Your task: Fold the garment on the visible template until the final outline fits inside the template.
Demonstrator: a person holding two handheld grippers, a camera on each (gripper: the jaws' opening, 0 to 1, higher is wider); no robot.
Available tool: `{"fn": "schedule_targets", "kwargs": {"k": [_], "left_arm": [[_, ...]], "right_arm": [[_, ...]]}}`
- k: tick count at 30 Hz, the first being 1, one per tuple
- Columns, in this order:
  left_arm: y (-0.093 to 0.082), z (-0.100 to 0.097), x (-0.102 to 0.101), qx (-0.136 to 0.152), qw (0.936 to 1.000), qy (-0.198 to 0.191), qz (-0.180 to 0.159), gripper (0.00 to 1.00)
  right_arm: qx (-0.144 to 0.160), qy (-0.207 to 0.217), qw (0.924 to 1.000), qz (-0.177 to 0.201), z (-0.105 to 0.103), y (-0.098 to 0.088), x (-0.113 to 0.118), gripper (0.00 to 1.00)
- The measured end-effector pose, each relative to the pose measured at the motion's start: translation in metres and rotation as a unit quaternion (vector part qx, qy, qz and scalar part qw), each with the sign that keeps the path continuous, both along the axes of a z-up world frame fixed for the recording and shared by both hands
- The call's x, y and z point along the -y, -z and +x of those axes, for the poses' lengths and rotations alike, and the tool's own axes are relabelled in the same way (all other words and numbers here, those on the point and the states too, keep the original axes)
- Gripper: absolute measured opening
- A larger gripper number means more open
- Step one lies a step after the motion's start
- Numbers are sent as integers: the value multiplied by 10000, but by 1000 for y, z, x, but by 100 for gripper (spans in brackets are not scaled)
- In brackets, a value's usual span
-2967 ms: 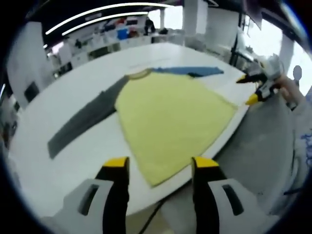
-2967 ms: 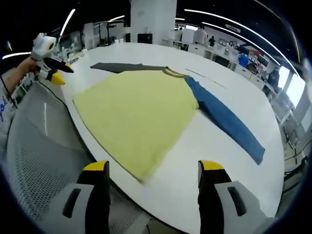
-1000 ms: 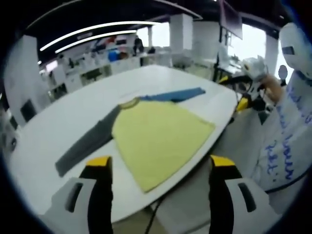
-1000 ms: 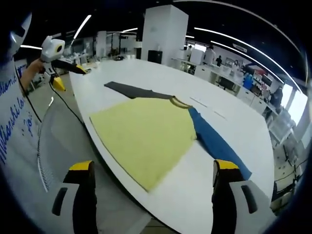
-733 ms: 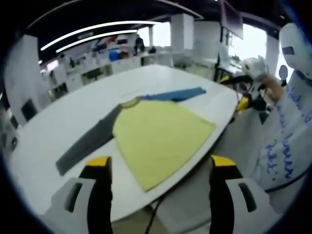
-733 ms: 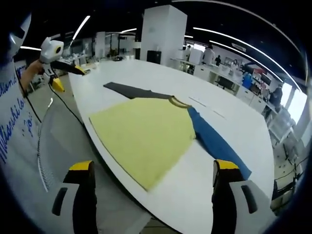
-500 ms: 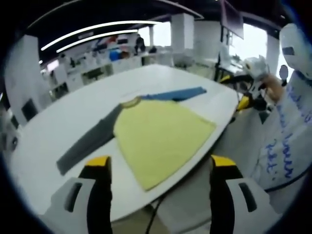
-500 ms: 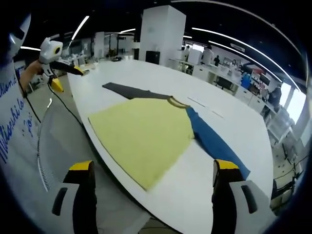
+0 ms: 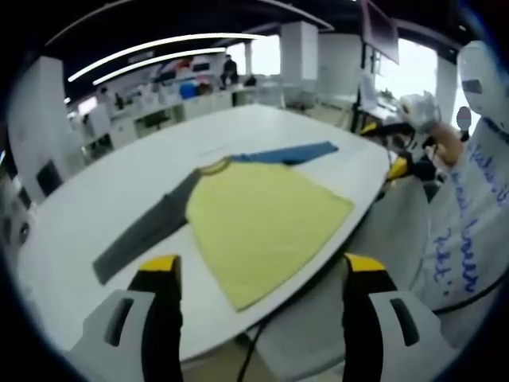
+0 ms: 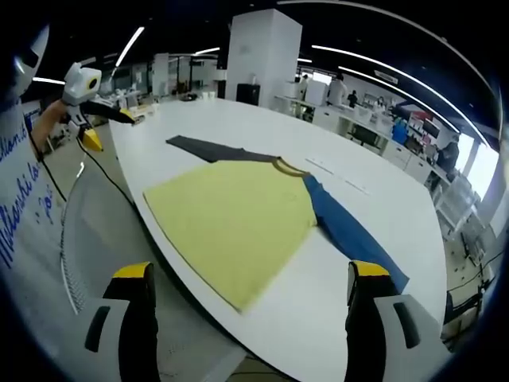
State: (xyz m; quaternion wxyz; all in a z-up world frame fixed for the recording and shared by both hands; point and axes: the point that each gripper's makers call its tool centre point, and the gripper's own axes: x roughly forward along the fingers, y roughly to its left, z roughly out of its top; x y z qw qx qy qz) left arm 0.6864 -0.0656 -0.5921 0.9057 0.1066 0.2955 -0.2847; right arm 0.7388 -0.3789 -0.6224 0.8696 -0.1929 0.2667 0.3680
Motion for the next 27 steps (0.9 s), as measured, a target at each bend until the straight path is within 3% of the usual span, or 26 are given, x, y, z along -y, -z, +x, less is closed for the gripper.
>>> {"fn": "schedule_targets", "kwargs": {"k": [27], "left_arm": [[5,-3,3,-38,10000,23,-21,85]], "right_arm": [[6,78,10000,43,-3,3,4,100]]}}
